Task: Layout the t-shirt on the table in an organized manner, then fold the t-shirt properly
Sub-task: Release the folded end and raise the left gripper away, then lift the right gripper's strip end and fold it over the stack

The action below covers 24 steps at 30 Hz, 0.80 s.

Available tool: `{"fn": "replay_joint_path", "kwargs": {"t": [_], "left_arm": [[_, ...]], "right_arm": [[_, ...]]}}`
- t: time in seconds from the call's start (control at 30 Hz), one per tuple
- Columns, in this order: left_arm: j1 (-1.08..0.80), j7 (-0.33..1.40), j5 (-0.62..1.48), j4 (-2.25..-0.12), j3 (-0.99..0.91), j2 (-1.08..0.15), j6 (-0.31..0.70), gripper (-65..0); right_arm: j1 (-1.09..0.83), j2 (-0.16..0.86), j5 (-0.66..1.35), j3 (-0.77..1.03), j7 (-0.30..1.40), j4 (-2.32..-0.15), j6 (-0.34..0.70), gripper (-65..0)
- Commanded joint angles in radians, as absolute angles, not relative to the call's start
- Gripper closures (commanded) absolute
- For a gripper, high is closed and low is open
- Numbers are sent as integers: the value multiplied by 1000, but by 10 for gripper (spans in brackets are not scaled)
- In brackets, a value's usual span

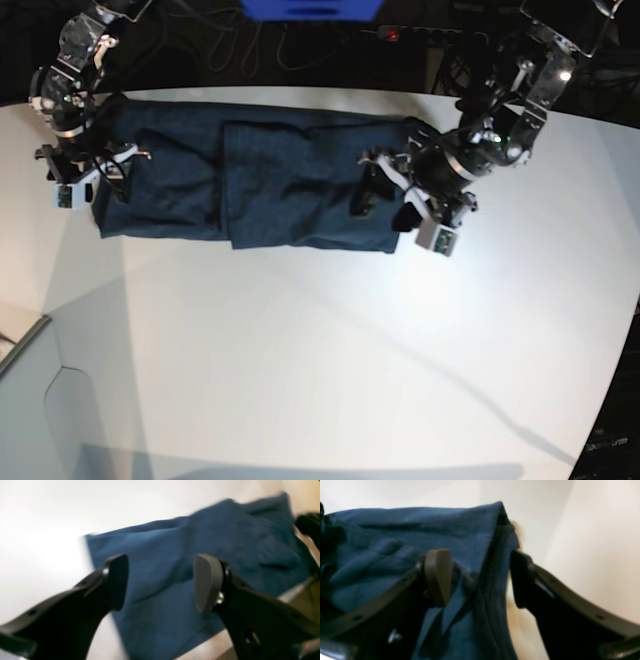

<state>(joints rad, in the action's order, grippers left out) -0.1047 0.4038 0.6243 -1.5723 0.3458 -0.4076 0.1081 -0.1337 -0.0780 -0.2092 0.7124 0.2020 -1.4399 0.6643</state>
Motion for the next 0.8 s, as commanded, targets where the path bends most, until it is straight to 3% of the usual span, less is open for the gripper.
{"fn": "replay_joint_path", "kwargs": {"t": [0.0,0.37,0.77], "left_arm": [[-102,383,644,-1580,317,-412,119,-397],[-168,383,644,-1575,117,-409,119,-397],[-170,381,645,-1488,99,-404,119,-397]], "right_arm": [[-131,-70,-196,716,177,-1454,645,-394],[-97,-67,-197,796,177,-1346,642,-408],[-99,-58,-196,796,177,-1254,650,-402]]}}
